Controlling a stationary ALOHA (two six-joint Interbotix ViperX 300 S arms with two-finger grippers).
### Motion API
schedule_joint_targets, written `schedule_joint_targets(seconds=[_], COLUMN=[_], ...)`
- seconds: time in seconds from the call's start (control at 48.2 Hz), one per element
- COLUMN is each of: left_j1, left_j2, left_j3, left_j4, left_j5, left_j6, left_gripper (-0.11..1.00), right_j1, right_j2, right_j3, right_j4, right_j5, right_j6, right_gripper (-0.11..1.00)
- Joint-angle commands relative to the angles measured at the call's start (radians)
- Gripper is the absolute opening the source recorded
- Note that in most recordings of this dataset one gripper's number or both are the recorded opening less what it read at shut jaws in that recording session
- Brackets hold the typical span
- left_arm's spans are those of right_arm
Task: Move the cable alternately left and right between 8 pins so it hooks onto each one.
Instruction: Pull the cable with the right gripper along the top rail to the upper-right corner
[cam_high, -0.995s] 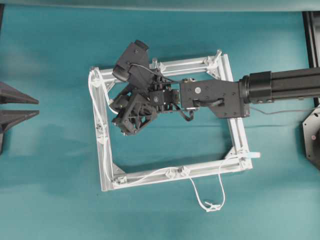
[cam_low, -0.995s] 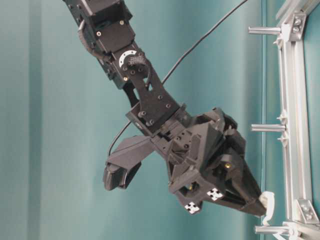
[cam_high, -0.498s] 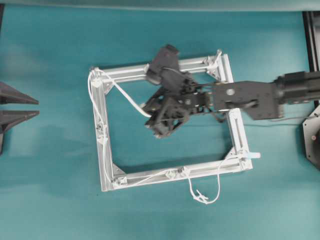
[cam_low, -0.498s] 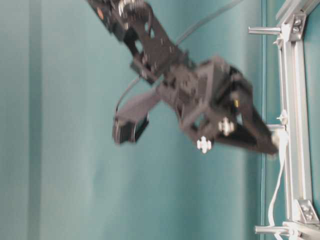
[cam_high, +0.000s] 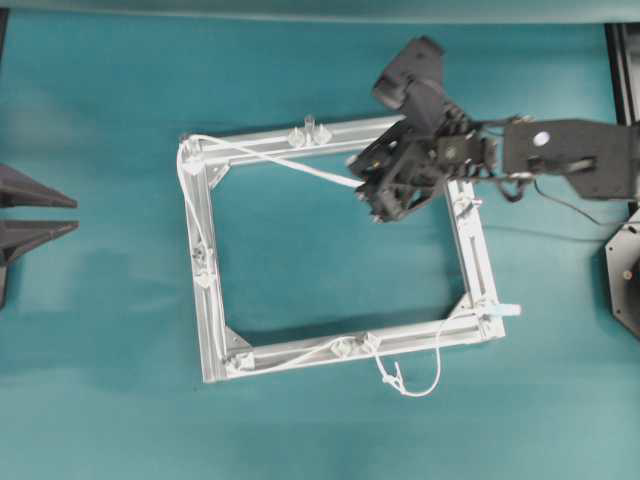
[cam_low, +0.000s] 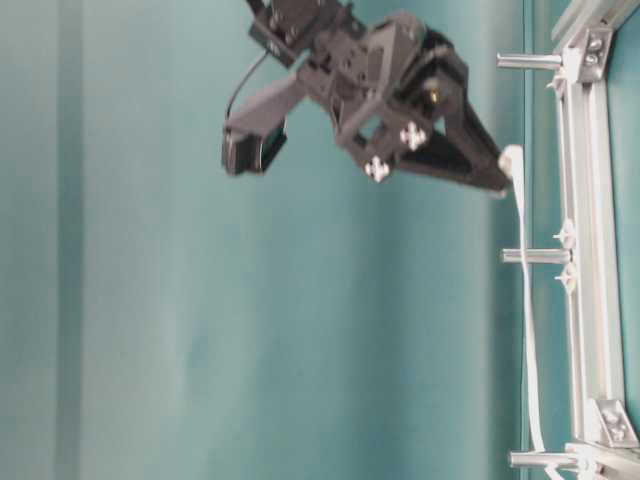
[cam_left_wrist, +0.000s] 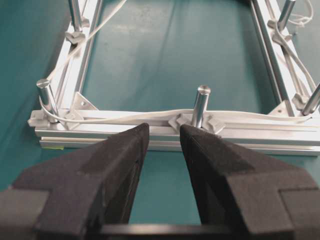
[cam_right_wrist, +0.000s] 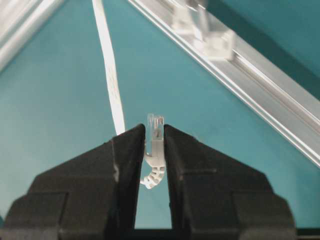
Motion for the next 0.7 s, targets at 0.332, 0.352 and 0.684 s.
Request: schedule_joint_targets(seconds=[0.332, 0.352, 0.684], left_j1=[-0.002, -0.002, 0.0], left_j2=[0.006, 0.006, 0.006], left_j3=[-0.015, -0.015, -0.015], left_j4=[0.0, 0.0, 0.0], left_j5=[-0.005, -0.005, -0.005], left_j6=[0.003, 0.003, 0.003], left_gripper=[0.44, 0.44, 0.44], right_j1=[-0.156, -0.164, -0.204], right_j2=[-0.135, -0.137, -0.141], right_j3=[0.117, 0.118, 0.121], right_j4=[-0.08, -0.086, -0.169], right_j5=[0.072, 0.075, 0.084], right_j6=[-0.002, -0.002, -0.002], right_gripper=[0.16, 0.16, 0.16])
